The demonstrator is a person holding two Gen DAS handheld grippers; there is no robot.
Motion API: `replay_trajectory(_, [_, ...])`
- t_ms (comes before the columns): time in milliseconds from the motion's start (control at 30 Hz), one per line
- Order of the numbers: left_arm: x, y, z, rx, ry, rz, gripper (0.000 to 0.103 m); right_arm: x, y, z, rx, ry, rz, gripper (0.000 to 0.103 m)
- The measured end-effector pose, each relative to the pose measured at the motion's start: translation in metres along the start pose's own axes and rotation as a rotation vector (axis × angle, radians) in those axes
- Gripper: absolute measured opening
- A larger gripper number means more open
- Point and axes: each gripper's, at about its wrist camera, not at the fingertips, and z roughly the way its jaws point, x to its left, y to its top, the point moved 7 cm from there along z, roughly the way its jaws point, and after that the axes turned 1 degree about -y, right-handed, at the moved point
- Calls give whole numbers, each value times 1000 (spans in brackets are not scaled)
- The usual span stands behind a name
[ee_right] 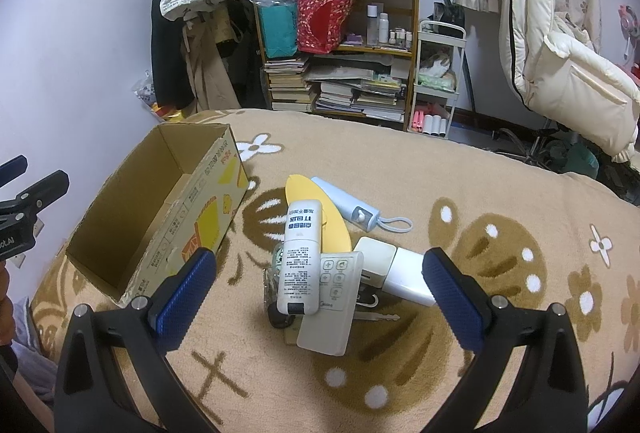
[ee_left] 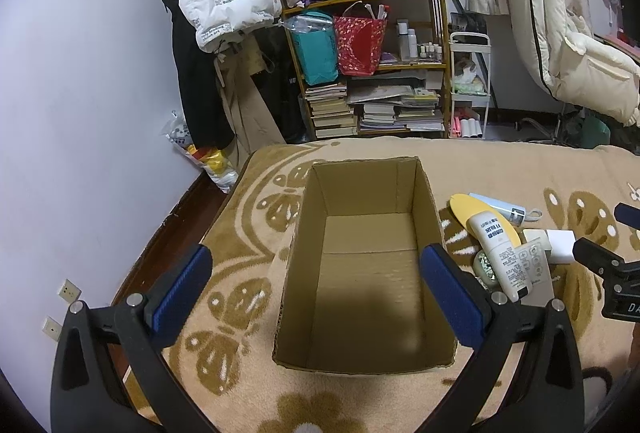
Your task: Organize rigid objects
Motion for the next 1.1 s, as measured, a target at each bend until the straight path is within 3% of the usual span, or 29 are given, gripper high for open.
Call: replay_trajectory(1100, [-4, 0, -3, 0, -1, 1, 103, 2, 1, 1, 3, -1, -2, 103])
